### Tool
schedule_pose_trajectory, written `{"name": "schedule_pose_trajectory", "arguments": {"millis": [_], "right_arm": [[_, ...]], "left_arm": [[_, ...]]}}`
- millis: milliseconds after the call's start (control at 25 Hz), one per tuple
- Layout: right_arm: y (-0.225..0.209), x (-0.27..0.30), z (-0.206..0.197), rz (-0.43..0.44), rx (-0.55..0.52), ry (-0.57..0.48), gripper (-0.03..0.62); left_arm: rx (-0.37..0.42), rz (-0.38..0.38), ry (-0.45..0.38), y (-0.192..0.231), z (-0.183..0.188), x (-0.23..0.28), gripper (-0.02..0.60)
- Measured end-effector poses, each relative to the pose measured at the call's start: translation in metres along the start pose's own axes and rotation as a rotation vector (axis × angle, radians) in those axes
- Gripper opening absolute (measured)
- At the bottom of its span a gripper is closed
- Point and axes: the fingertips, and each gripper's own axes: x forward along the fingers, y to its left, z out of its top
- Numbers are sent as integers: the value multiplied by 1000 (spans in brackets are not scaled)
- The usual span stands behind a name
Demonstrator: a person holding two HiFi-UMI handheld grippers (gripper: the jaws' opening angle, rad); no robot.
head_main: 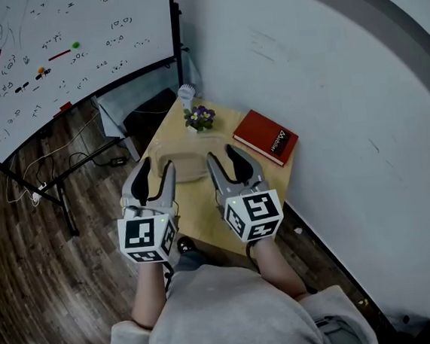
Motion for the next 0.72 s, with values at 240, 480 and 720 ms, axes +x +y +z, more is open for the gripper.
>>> {"name": "schedule_pose_trajectory", "arguments": {"millis": [240, 480, 720], "right_arm": [[3, -12, 10, -6, -24, -32, 166], [6, -24, 20, -17, -59, -60, 164], [8, -33, 29, -25, -88, -92, 164]], "left_arm": [[18, -3, -29, -8, 9, -9, 184], [34, -11, -51, -15, 16, -16, 184], [56, -13, -78, -22, 24, -21, 184]]}}
